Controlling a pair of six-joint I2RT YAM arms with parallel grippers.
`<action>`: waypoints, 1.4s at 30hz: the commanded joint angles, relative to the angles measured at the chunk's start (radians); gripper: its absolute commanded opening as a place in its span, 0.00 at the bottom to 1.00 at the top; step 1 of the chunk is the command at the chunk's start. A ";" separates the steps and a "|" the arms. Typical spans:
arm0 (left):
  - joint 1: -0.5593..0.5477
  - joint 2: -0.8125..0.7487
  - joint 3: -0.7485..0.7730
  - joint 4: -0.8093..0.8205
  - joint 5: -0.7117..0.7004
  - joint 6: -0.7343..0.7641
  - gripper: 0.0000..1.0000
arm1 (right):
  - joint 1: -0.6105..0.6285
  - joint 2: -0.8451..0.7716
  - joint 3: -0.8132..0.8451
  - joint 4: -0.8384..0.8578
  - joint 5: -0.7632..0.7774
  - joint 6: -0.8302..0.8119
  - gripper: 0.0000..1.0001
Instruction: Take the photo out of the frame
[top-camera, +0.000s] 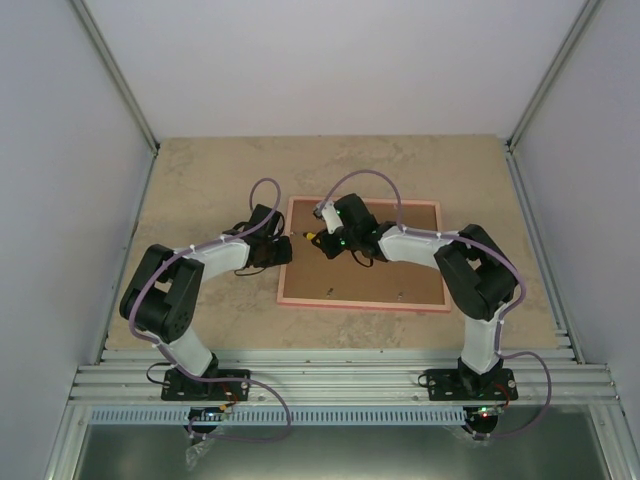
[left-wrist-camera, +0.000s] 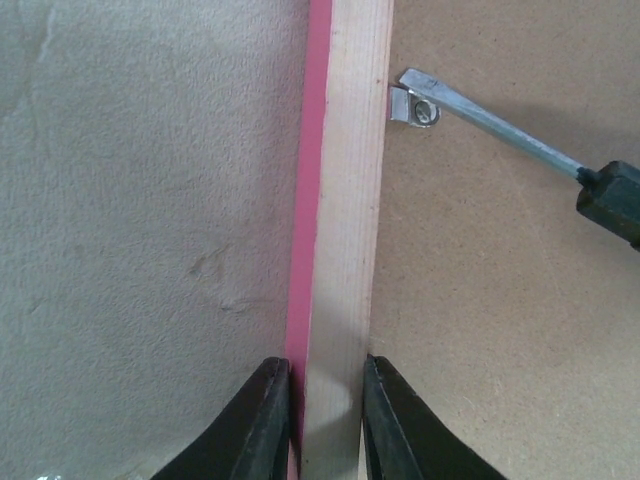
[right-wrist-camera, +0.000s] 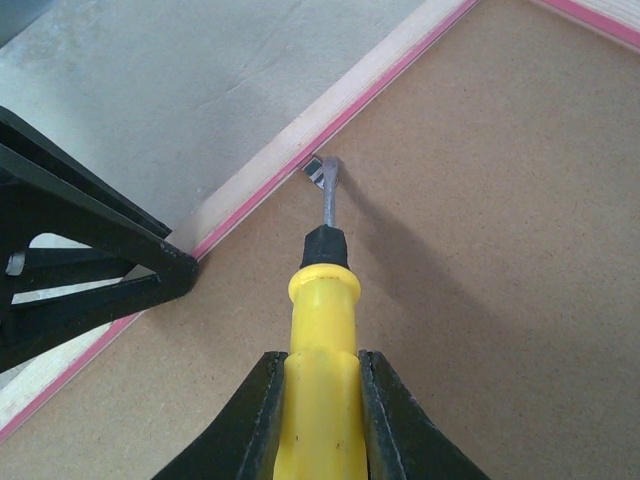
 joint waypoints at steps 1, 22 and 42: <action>-0.013 0.020 0.007 -0.014 0.009 -0.010 0.22 | 0.003 0.021 0.017 -0.077 -0.030 -0.033 0.01; -0.019 0.011 0.003 -0.013 0.028 -0.006 0.19 | 0.009 0.090 0.087 -0.162 -0.115 -0.097 0.00; -0.020 0.011 0.004 -0.020 0.015 -0.005 0.16 | 0.010 0.058 0.136 -0.383 -0.140 -0.186 0.01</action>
